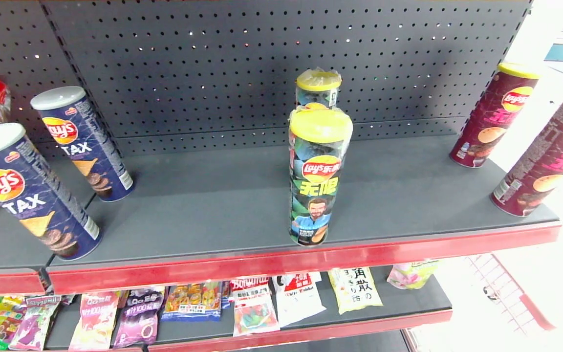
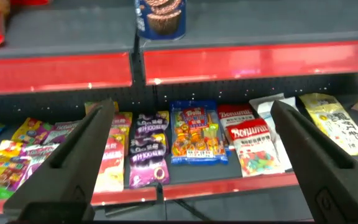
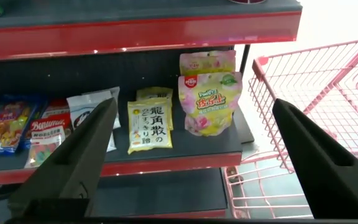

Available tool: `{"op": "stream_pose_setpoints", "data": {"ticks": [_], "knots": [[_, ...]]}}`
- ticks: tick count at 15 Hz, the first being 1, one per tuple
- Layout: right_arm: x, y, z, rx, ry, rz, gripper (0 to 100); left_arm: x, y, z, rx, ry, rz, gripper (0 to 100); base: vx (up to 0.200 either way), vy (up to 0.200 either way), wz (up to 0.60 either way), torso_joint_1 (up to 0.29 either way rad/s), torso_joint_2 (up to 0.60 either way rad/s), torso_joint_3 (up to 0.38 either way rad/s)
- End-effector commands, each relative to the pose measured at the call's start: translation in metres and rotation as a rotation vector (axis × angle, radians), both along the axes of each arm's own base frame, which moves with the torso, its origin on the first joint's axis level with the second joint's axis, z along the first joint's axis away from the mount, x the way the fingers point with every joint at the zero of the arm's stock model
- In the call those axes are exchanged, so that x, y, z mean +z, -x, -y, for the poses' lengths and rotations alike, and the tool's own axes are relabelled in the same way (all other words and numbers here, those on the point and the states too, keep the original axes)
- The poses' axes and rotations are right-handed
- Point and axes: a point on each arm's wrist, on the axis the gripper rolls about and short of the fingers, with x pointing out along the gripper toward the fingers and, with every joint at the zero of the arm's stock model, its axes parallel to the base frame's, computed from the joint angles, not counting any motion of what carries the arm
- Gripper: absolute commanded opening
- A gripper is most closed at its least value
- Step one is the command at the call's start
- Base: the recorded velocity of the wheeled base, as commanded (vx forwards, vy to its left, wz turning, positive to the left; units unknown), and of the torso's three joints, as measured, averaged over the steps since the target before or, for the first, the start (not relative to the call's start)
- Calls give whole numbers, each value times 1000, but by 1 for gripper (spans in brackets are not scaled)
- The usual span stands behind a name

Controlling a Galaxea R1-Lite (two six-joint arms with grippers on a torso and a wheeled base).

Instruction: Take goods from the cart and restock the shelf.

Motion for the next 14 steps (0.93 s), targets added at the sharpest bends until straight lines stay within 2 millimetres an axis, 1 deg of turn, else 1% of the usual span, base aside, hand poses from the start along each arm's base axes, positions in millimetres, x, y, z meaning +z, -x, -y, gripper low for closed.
{"op": "stream_pose_setpoints", "data": {"ticks": [1, 3, 5, 14], "knots": [[0, 0, 0, 0, -2, 2, 100, 0, 0, 0, 1, 0, -1, 100, 0, 0, 0, 0, 0, 0], [0, 0, 0, 0, -2, 2, 100, 0, 0, 0, 1, 0, -1, 100, 0, 0, 0, 0, 0, 0], [0, 0, 0, 0, -2, 2, 100, 0, 0, 0, 1, 0, 1, 100, 0, 0, 600, 5, 7, 0], [0, 0, 0, 3, -2, 2, 100, 0, 0, 0, -1, 0, -1, 100, 0, 0, 0, 0, 0, 0]]}}
